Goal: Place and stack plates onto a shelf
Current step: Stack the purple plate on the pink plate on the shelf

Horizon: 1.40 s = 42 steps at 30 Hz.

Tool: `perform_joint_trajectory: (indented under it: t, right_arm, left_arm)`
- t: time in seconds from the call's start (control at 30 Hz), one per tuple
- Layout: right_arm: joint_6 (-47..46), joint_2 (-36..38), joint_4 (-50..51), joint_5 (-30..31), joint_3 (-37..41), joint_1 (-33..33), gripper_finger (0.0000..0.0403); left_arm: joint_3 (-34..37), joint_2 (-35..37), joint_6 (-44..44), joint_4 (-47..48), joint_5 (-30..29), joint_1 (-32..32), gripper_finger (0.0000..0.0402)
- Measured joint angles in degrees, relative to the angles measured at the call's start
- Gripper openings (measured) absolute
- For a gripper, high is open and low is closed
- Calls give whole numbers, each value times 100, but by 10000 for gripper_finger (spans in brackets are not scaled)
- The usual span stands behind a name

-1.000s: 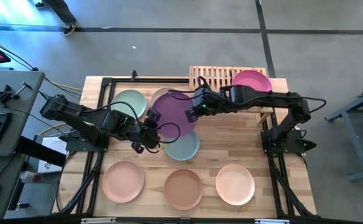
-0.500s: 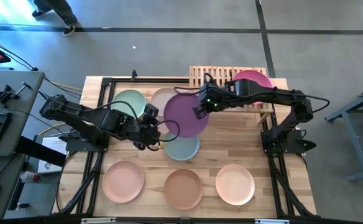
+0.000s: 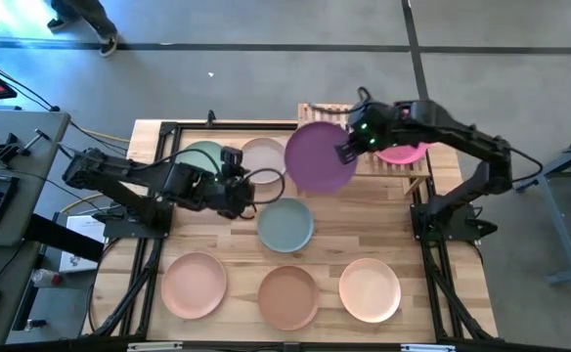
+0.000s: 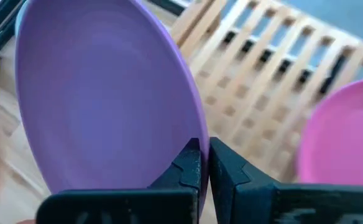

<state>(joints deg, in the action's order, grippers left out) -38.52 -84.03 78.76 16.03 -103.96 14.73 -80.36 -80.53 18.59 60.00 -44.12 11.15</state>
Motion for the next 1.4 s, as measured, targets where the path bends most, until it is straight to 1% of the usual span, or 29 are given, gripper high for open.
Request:
perform_joint_trajectory:
  t: [0.23,0.4,0.57,0.77,0.87,1.03,1.17,1.23,1.4]
  right_arm:
    - [588,228,47,-18,0,904,0]
    - [926,242,20,-344,56,1613,0]
    - [1236,341,-216,-718,456,2181,0]
    - [1322,820,-671,-1027,1205,2479,0]
    - [1235,1254,-979,-1060,1729,2631,0]
    - [772,2083,-1482,-1058,2639,3020,0]
    - [381,2629,-1732,-1033,3110,3282,0]
    - [126,2846,-1726,-915,3255,3371,0]
    - [-618,3248,-1714,-392,3498,3445,0]
  left_arm:
    - [0,0,-49,3,0,-569,110]
    - [0,0,-54,3,9,-987,110]
    - [0,0,-69,1,14,-1398,110]
    - [0,0,-149,3,92,-1843,110]
    - [0,0,-303,3,217,-2046,110]
    - [0,-2,-354,3,341,-2338,110]
    - [0,-2,-356,1,348,-2534,110]
    - [0,-2,-356,-2,349,-2609,110]
    - [0,-2,-353,-1,357,-2752,110]
